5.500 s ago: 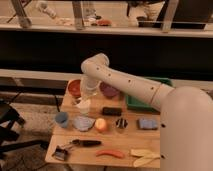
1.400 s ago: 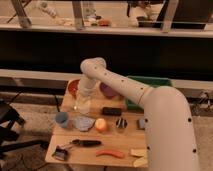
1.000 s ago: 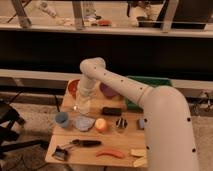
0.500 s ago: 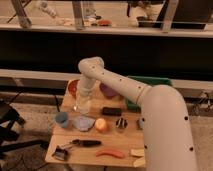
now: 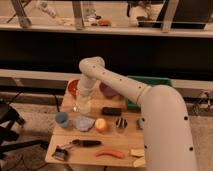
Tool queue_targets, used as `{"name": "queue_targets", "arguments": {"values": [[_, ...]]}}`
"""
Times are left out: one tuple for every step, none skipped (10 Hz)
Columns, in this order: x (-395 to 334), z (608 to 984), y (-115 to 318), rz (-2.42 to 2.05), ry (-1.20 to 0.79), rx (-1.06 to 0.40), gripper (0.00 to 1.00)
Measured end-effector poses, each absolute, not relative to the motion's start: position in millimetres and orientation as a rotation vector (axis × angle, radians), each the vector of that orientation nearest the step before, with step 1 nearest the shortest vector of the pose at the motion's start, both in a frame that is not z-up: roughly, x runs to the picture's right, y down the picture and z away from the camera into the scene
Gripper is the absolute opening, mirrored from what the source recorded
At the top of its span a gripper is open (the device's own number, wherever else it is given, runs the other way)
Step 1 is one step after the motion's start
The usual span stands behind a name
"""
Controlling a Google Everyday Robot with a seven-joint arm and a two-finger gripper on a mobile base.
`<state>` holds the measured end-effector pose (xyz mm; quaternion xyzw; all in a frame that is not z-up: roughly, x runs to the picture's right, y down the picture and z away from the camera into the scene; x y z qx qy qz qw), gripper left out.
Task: Place fork in paper cup
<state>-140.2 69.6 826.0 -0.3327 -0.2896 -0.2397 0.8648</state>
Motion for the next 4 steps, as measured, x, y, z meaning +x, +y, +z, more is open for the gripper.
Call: {"name": "queue_targets", "arguments": {"values": [[-140.8,824.7,68.9,-0.501,-0.612,-0.698,0.75],[-140.7,824.2,68.9,-0.501,-0.614,-0.700,0.75],[-141.0,822.8,67.7,-0.499,-0.617,-0.698,0.75],[-139.3,819.9,65.2,-0.497,-0.616,-0.699,0.79]]}}
